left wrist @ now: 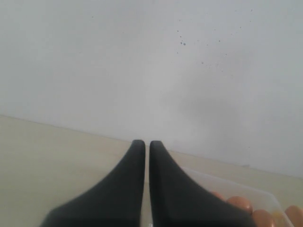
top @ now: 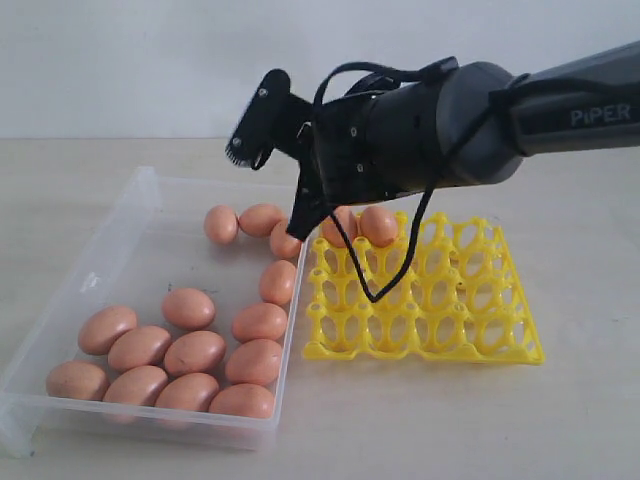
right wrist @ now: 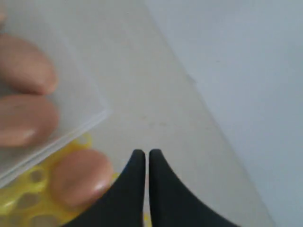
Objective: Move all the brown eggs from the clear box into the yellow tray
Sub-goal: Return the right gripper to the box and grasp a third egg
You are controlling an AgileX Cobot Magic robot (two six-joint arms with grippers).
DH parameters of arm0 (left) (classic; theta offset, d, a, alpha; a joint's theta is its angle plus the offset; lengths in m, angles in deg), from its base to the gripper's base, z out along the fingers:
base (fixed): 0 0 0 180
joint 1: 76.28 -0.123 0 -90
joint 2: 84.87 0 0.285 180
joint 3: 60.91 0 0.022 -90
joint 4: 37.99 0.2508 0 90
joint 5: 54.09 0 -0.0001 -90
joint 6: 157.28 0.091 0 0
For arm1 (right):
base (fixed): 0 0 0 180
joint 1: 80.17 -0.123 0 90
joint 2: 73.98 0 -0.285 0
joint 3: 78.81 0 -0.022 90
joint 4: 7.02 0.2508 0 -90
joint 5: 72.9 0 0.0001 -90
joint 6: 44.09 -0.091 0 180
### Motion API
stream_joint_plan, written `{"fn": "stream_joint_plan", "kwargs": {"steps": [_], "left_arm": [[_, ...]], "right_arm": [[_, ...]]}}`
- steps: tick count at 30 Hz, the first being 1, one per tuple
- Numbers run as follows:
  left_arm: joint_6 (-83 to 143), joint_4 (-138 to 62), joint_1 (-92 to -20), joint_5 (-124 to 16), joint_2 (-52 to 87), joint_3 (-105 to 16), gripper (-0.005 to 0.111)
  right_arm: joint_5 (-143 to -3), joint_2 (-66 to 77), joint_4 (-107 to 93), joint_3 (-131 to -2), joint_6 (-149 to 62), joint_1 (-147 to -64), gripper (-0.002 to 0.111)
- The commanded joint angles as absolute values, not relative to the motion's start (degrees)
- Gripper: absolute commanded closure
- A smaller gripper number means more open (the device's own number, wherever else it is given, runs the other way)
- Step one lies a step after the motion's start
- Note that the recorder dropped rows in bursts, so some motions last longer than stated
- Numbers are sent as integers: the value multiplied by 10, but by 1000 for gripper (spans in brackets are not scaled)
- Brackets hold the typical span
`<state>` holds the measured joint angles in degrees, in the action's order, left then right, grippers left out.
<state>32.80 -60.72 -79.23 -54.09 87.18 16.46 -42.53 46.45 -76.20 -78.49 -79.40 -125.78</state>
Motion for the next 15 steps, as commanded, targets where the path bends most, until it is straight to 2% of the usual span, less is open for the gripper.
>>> {"fn": "stream_joint_plan", "kwargs": {"steps": [1,3,5,7,12,15], "left_arm": [[331,-610,-790,-541,873,163,103],[331,-610,-790,-541,873,163,103],[331,-610,-790,-541,873,163,103],[331,-610,-790,-541,873,163,103],[331,-610,-790,-541,873,163,103],[331,-610,-790,-541,873,163,103]], "right_arm": [[-513,434,-304,-785,-336,-1267,109],[-467,433,-104,-804,-104,-1267,109],[-329,443,53,-838,109,-1265,109],[-220,455,127,-864,205,-1265,109],[-279,465,138,-876,203,-1267,107],[-282,465,129,-876,203,-1267,94]]}}
